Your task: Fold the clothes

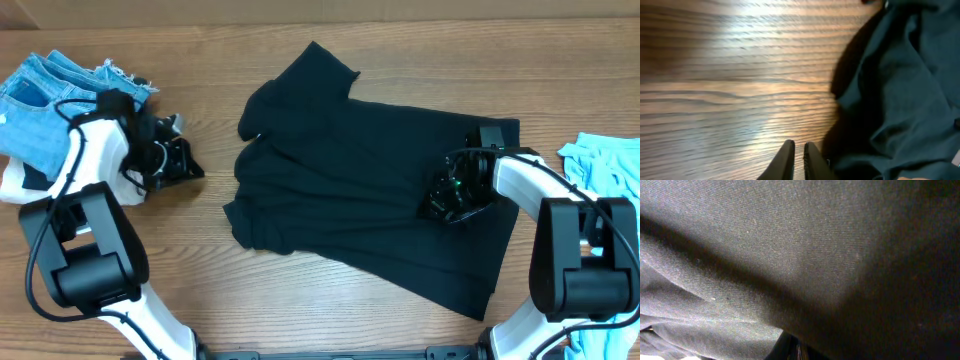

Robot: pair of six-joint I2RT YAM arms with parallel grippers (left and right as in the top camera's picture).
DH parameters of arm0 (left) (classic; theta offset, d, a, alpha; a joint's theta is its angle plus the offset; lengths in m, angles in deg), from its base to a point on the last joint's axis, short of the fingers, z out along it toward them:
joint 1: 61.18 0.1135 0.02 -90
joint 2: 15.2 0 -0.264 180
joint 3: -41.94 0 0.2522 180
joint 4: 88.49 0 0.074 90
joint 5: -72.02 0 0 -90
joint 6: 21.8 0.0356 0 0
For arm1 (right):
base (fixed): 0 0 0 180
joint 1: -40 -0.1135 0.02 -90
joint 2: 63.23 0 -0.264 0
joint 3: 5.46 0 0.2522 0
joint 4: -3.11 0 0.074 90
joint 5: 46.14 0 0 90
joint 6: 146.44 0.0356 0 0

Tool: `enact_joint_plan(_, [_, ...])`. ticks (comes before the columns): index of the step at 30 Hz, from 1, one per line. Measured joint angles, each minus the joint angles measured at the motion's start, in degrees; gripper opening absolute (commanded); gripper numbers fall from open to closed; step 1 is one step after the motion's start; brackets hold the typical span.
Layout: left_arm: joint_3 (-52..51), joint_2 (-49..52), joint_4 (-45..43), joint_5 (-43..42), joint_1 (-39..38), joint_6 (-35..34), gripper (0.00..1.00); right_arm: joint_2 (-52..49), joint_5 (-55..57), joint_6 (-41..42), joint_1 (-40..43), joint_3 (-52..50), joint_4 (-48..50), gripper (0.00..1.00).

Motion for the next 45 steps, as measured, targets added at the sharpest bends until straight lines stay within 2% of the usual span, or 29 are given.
enact_joint_plan(4, [1.0, 0.0, 1.2, -0.2, 0.3, 0.4, 0.36, -0.1, -1.0, -1.5, 0.5, 0.2, -0.3, 0.08])
enact_joint_plan(5, [1.0, 0.0, 1.1, -0.2, -0.6, 0.4, 0.46, -0.1, -1.8, -2.5, 0.9, 0.2, -0.3, 0.13])
enact_joint_plan(6, [0.9, 0.0, 0.7, -0.2, -1.9, 0.7, 0.53, -0.1, -2.3, -3.6, 1.1, 0.1, -0.4, 0.26])
enact_joint_plan(7, [0.5, 0.0, -0.7, -0.3, -3.7, 0.9, 0.6, 0.1, -2.7, -4.6, 1.4, 0.1, -0.9, 0.45])
enact_joint_plan(13, [-6.1, 0.0, -9.2, -0.1, -14.5, -0.3, 0.71, 1.7, -5.0, -9.3, 1.7, -0.2, -6.9, 0.55])
enact_joint_plan(15, [-7.8, 0.0, -11.2, 0.2, -14.8, -1.6, 0.7, 1.7, -5.8, -11.0, 1.0, -0.3, -6.9, 0.56])
enact_joint_plan(17, [-8.5, -0.3, -12.6, -0.6, -14.8, -2.7, 0.61, 1.7, -6.3, -12.1, 0.5, -0.5, -6.4, 0.58])
enact_joint_plan(18, [-8.8, -0.3, -13.3, -1.0, -14.8, -3.1, 0.5, 1.7, -6.6, -12.3, 0.4, -0.5, -5.9, 0.59])
enact_joint_plan(19, [-9.2, -0.3, -14.2, -1.8, -14.8, -3.8, 0.31, 1.7, -6.9, -12.4, 0.4, -0.6, -5.6, 0.59])
enact_joint_plan(21, [-9.7, -0.3, -14.6, -3.0, -15.1, -4.6, 0.04, 1.7, -7.1, -12.6, 0.4, -0.6, -5.4, 0.59])
enact_joint_plan(25, [-9.8, -0.3, -14.1, -6.2, -15.3, -5.0, 0.04, 1.7, -7.3, -12.9, 0.4, -0.6, -5.3, 0.59])
enact_joint_plan(28, [-8.0, -0.3, -5.6, -4.7, -12.9, -5.1, 0.04, 1.7, -6.8, -13.0, 0.4, -0.6, -5.4, 0.6])
enact_joint_plan(32, [4.8, -0.3, 7.3, 0.5, -7.5, -5.0, 0.08, 1.7, -6.8, -13.2, 0.0, -0.6, -5.4, 0.59])
enact_joint_plan(35, [10.6, -0.4, 9.9, 4.0, -6.1, -5.0, 0.24, 1.7, -6.6, -13.1, -0.1, -0.6, -5.3, 0.6])
enact_joint_plan(37, [11.3, -0.4, 10.3, 6.8, -6.0, -5.3, 0.43, 1.7, -6.4, -13.2, -0.1, -0.6, -5.5, 0.59])
enact_joint_plan(39, [11.3, -0.4, 10.8, 10.0, -5.6, -4.9, 0.54, 1.7, -6.3, -13.2, -0.1, -0.5, -5.6, 0.6])
enact_joint_plan(41, [11.3, -0.4, 11.6, 12.1, -5.3, -5.2, 0.54, 1.7, -6.1, -13.1, -0.1, -0.5, -5.8, 0.59])
enact_joint_plan(45, [11.3, -0.4, 13.6, 14.2, -5.3, -4.6, 0.36, 1.8, -5.0, -13.2, 0.8, -0.1, -6.3, 0.6])
